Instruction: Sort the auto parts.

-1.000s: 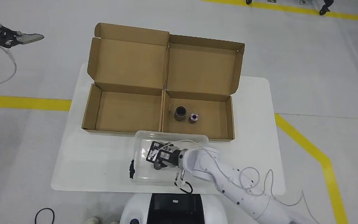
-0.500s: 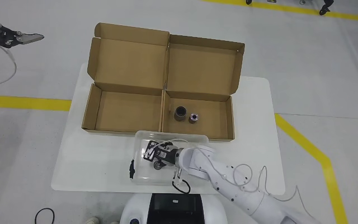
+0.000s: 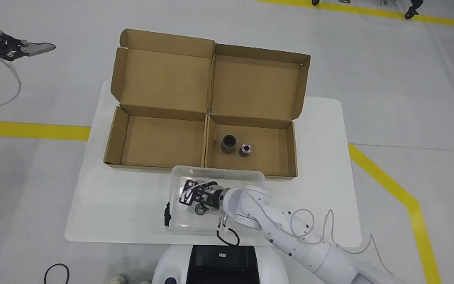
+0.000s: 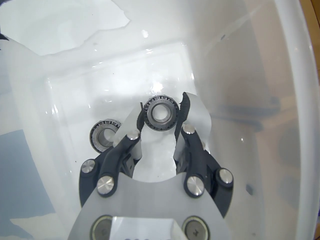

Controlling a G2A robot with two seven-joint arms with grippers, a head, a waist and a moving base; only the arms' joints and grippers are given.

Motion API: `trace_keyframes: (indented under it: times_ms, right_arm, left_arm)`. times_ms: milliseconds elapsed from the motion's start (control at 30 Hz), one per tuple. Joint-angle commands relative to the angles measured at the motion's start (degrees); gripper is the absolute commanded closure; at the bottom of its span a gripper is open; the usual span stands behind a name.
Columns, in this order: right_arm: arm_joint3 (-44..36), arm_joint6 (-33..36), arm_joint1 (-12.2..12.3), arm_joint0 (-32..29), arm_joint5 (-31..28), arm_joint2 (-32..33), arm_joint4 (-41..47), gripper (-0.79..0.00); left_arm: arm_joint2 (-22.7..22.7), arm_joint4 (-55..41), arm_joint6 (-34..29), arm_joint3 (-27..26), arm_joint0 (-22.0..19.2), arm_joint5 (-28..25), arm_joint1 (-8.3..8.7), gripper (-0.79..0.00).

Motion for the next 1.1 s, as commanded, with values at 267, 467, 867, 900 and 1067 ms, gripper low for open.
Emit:
trace_keyframes:
  times_ms: [267,467,867,900,1067]
  right_arm:
    - [-2.8,-2.74,0.44,-2.0,0.11,2.35,-1.14,0.0]
    - [-6.45,-7.1,1.86,-5.21,-3.01,5.81,-0.09,0.0]
    - [-6.22,-32.29,4.18,-10.04,-16.18,12.96,6.02,0.0]
    - [-6.38,-34.06,4.32,-10.22,-17.03,13.4,6.07,0.0]
    - [-7.37,-43.99,4.88,-10.74,-20.76,16.24,7.45,0.0]
  left_arm:
    - [0.0,0.0,0.0,0.0,0.0,0.0,0.0,-0.785]
    - [0.0,0.0,0.0,0.0,0.0,0.0,0.0,-0.785]
    - [0.0,0.0,0.0,0.0,0.0,0.0,0.0,-0.785]
    - [0.0,0.0,0.0,0.0,0.0,0.0,0.0,-0.785]
    - [0.0,0.0,0.0,0.0,0.0,0.0,0.0,-0.785]
